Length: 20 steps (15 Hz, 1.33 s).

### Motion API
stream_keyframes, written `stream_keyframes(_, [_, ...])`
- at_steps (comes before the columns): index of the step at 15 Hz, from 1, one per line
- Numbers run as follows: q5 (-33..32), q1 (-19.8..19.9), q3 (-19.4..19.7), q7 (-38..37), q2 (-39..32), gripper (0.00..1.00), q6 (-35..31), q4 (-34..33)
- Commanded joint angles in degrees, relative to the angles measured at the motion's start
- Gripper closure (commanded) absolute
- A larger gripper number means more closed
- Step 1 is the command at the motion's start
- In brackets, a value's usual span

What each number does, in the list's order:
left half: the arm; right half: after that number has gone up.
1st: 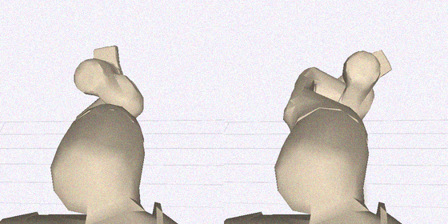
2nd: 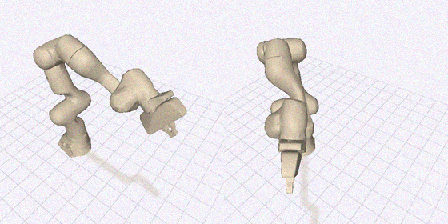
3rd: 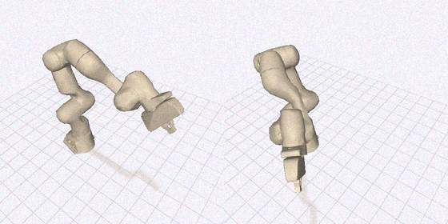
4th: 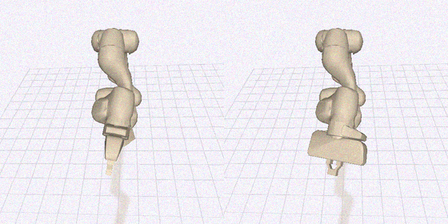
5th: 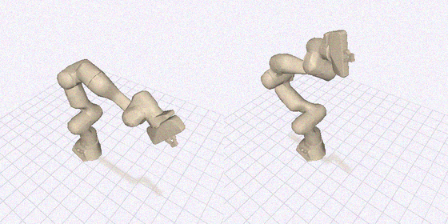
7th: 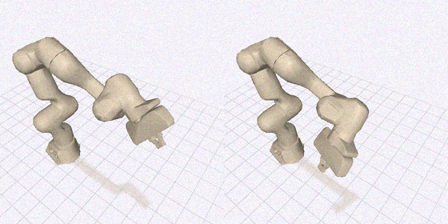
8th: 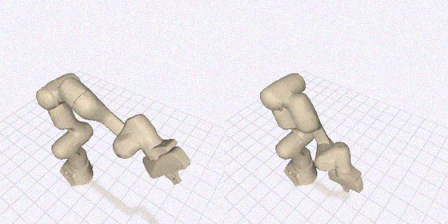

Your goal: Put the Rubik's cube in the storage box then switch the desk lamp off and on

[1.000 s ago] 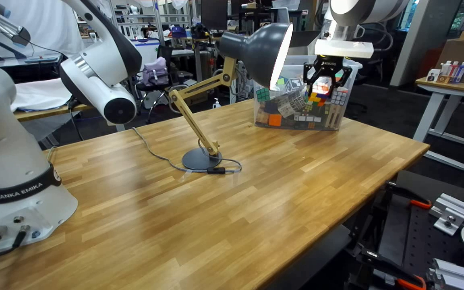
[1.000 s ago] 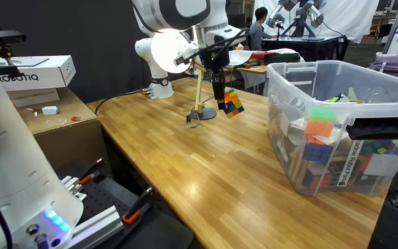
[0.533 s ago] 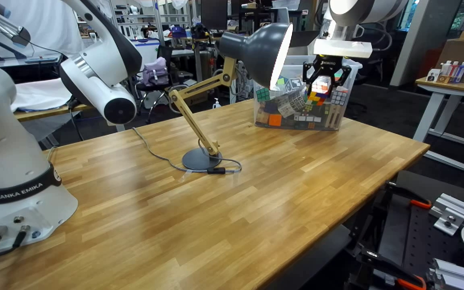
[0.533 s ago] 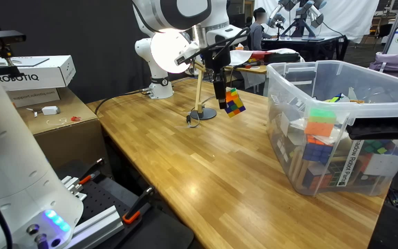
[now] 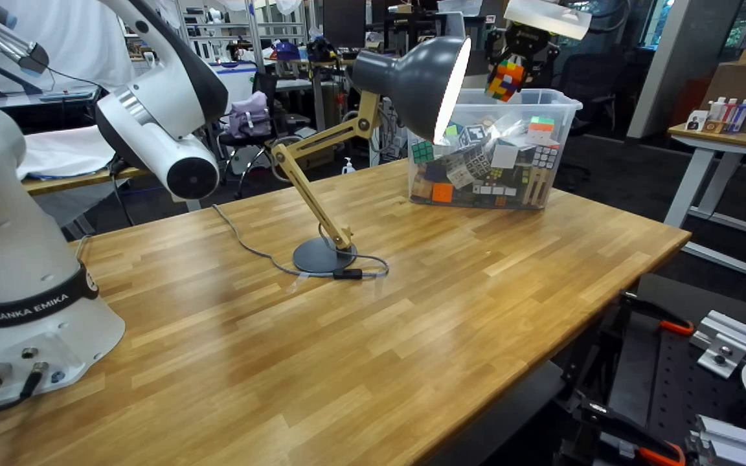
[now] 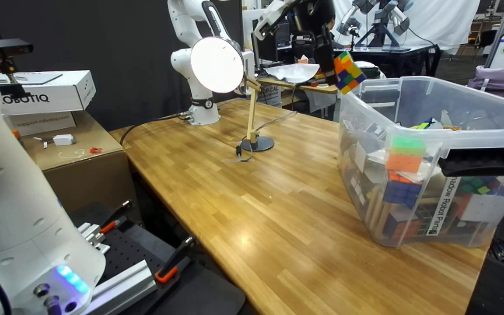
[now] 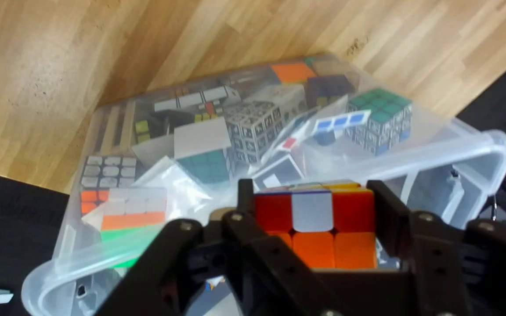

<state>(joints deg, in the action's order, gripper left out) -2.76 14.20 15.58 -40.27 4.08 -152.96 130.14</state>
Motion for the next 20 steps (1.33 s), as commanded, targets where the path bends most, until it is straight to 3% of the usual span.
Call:
stream_keyframes(1, [3.1, 2.0, 0.5, -1.0, -2.5, 0.61, -1.6, -4.6])
stream_keyframes(2, [4.4, 2.3, 0.8, -0.6, -3.2, 0.61, -0.6, -6.1])
stream_keyframes(3, [2.8, 2.3, 0.5, 0.3, -1.0, 0.36, -0.3, -3.6])
stream_keyframes(18, [3.9, 2.2, 1.0, 0.0, -3.0, 0.36, -0.3, -5.6])
stream_keyframes(19, [3.9, 2.2, 1.0, 0.0, -3.0, 0.61, -0.3, -5.6])
stream_keyframes(20, [4.2, 2.2, 1.0, -0.1, -3.9, 0.61, -1.0, -6.3])
